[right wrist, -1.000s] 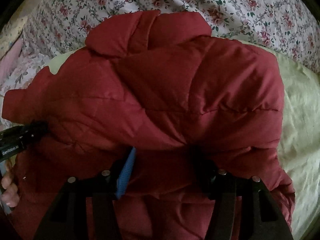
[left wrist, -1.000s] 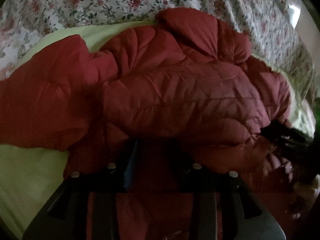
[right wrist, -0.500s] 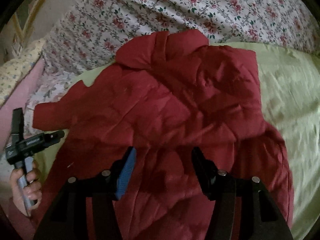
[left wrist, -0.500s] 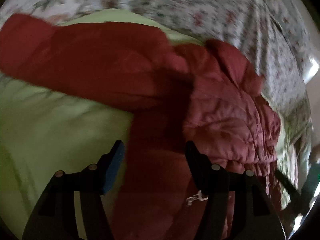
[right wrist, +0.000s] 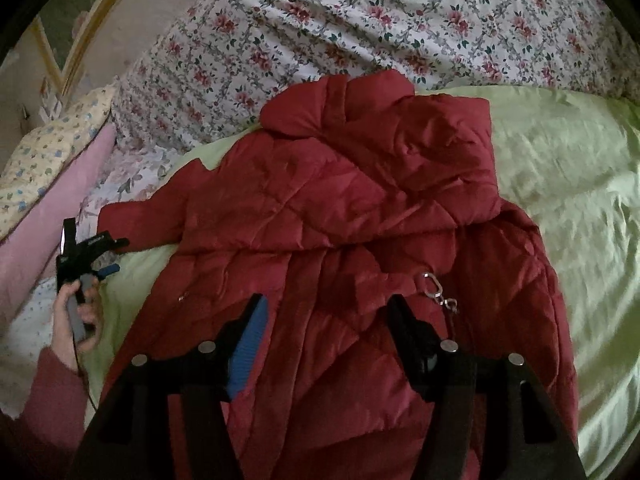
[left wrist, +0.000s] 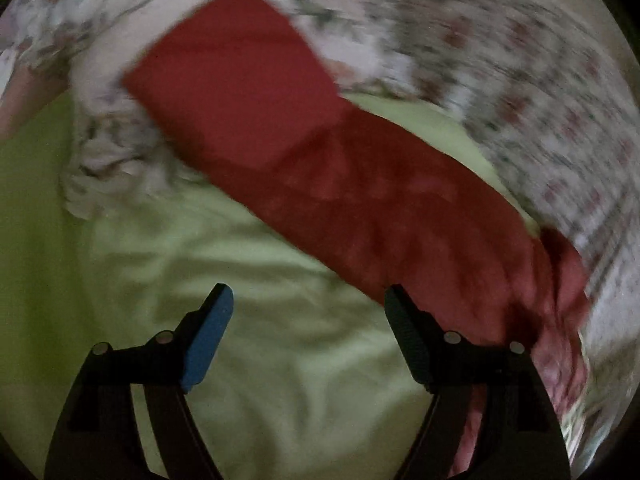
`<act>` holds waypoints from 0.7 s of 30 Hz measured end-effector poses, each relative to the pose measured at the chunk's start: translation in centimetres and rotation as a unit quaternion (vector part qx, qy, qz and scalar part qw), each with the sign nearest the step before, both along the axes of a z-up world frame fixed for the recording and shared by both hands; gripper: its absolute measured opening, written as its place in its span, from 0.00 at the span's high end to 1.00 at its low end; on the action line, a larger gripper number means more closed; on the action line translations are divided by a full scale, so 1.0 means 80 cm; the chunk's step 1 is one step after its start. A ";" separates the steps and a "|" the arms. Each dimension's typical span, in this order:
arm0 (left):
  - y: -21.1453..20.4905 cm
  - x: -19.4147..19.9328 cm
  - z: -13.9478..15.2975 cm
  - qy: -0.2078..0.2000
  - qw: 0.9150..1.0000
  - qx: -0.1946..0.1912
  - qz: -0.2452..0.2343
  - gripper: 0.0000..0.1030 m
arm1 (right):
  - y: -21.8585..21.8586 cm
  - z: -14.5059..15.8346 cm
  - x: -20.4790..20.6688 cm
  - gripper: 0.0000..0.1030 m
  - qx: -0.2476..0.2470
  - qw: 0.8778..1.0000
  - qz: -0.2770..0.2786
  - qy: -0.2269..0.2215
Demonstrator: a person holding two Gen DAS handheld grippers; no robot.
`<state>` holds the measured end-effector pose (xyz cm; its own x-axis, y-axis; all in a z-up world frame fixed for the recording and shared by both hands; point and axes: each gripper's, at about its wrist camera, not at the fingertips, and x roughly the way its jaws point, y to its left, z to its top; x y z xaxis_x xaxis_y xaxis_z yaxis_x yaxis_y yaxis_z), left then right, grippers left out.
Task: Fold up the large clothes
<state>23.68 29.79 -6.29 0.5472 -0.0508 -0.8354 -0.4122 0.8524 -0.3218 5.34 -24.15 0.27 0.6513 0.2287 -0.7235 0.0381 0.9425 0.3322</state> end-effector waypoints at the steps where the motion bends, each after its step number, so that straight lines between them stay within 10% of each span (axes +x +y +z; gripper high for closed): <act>1: 0.014 0.006 -0.003 0.004 1.000 0.007 0.015 0.24 | 0.002 -0.001 -0.002 0.38 0.000 1.000 0.001 0.002; 10: 0.088 0.061 -0.012 -0.007 0.997 0.015 0.072 0.24 | 0.002 -0.019 -0.013 0.39 -0.003 0.999 0.001 0.032; 11: 0.090 0.065 -0.012 -0.011 0.997 0.012 0.071 0.35 | 0.002 -0.018 -0.014 0.38 -0.006 0.999 0.000 0.032; 12: 0.090 0.069 -0.012 -0.018 0.998 0.005 0.067 0.66 | 0.001 -0.017 -0.016 0.39 -0.007 1.000 -0.001 0.031; 14: 0.089 0.070 -0.008 -0.029 0.998 -0.006 0.049 0.87 | -0.001 -0.014 -0.018 0.38 -0.007 1.000 -0.003 0.028; 21: 0.032 0.028 0.044 -0.097 0.995 0.020 -0.010 0.93 | -0.006 -0.017 -0.020 0.39 -0.008 1.000 -0.009 0.029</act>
<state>25.92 32.35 -2.76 0.6973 -0.0331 -0.7160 -0.3277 0.8737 -0.3595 3.74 -24.63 -1.10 0.6116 0.2059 -0.7639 0.0733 0.9467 0.3138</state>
